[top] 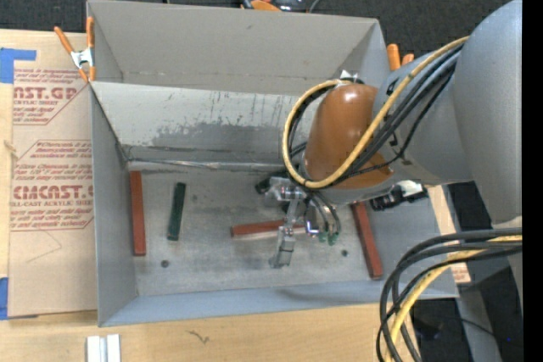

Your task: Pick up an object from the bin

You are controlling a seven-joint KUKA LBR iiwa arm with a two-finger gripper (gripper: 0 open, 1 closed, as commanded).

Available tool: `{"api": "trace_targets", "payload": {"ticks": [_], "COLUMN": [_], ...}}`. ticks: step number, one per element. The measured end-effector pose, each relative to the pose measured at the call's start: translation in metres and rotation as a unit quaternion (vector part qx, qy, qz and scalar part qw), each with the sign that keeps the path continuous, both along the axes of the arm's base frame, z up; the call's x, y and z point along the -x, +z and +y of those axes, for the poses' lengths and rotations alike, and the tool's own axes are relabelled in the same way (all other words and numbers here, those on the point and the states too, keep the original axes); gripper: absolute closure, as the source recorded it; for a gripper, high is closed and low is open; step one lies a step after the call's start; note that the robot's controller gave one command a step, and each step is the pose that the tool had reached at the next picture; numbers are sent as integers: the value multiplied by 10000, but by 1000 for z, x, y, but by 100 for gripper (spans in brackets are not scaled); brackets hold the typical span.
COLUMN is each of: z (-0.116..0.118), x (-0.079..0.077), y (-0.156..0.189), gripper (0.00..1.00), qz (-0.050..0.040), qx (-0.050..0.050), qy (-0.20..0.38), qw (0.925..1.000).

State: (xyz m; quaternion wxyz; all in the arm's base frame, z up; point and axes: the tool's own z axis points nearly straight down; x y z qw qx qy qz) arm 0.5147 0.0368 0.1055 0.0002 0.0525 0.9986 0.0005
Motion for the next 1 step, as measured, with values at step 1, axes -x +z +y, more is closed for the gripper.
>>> {"api": "trace_targets", "payload": {"ticks": [1], "z": [6], "x": [20], "y": [-37], "gripper": [0], "qz": [21], "qx": [1], "qy": [-616], "qw": [9981]}}
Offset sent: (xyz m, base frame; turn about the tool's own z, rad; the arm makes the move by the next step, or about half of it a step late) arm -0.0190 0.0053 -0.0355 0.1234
